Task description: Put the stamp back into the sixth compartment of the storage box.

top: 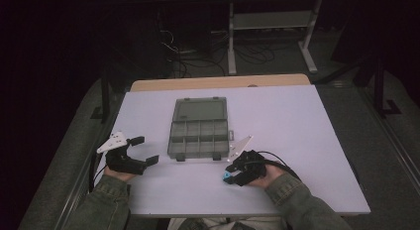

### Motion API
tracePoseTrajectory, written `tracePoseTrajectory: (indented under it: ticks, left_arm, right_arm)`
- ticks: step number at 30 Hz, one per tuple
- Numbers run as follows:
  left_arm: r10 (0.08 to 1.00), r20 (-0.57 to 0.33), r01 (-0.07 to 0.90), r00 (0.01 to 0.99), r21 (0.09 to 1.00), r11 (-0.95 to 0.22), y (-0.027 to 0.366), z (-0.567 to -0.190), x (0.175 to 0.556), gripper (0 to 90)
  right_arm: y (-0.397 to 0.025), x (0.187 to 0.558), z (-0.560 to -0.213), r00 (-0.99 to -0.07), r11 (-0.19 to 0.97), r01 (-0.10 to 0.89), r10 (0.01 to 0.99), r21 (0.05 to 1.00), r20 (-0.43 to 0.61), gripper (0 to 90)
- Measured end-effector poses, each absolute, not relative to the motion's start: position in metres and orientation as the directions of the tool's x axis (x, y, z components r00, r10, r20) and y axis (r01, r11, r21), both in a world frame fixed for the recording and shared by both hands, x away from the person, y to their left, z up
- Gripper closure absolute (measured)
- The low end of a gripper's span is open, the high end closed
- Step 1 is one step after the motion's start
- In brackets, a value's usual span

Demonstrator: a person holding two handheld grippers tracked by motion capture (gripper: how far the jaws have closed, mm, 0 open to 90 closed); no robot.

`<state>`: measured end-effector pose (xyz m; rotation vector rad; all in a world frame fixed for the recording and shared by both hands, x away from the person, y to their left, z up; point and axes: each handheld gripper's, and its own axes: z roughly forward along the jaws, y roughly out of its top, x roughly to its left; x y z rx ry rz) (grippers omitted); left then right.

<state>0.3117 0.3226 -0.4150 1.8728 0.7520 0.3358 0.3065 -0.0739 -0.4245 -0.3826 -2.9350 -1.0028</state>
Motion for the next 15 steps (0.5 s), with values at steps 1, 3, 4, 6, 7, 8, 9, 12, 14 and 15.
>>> tracePoseTrajectory:
  ticks: [1,3,4,6,7,8,9,12,14,15]
  left_arm:
    - [0.636,-0.108,0.344,0.764,0.902,-0.261,0.3226,-0.4151,0.3116,0.0]
    - [0.637,-0.108,0.344,0.764,0.902,-0.260,0.3227,-0.4150,0.3117,0.0]
    - [0.637,-0.107,0.344,0.763,0.902,-0.260,0.3227,-0.4150,0.3117,0.0]
    - [0.637,-0.107,0.343,0.764,0.902,-0.260,0.3226,-0.4150,0.3116,0.0]
    - [0.637,-0.107,0.343,0.764,0.902,-0.260,0.3226,-0.4150,0.3116,0.0]
    - [0.637,-0.107,0.343,0.764,0.902,-0.260,0.3226,-0.4150,0.3116,0.0]
    - [0.636,-0.107,0.344,0.764,0.902,-0.261,0.3226,-0.4150,0.3116,0.0]
    - [0.637,-0.106,0.344,0.763,0.902,-0.261,0.3226,-0.4150,0.3116,0.0]
    - [0.637,-0.107,0.344,0.763,0.902,-0.261,0.3226,-0.4150,0.3117,0.0]
    - [0.637,-0.107,0.344,0.763,0.902,-0.261,0.3226,-0.4150,0.3117,0.0]
  right_arm:
    - [-0.0737,0.3064,-0.4246,-0.970,0.764,0.235,0.223,0.601,0.096,64.5]
    - [-0.0738,0.3060,-0.4244,-0.971,0.764,0.230,0.218,0.603,0.095,68.4]
    - [-0.0740,0.3058,-0.4240,-0.971,0.764,0.229,0.219,0.604,0.092,70.2]
    - [-0.0747,0.3061,-0.4230,-0.971,0.758,0.234,0.218,0.609,0.101,70.5]
    - [-0.0746,0.3057,-0.4229,-0.971,0.760,0.234,0.218,0.607,0.102,70.5]
    - [-0.0743,0.3054,-0.4230,-0.971,0.762,0.232,0.215,0.605,0.102,70.5]
    - [-0.0739,0.3051,-0.4230,-0.972,0.764,0.230,0.211,0.603,0.103,70.5]
    - [-0.0721,0.3048,-0.4218,-0.972,0.767,0.232,0.205,0.599,0.113,70.6]
    - [-0.0710,0.3050,-0.4200,-0.971,0.765,0.238,0.211,0.599,0.116,70.7]
    - [-0.0706,0.3047,-0.4188,-0.971,0.762,0.238,0.212,0.603,0.115,70.7]
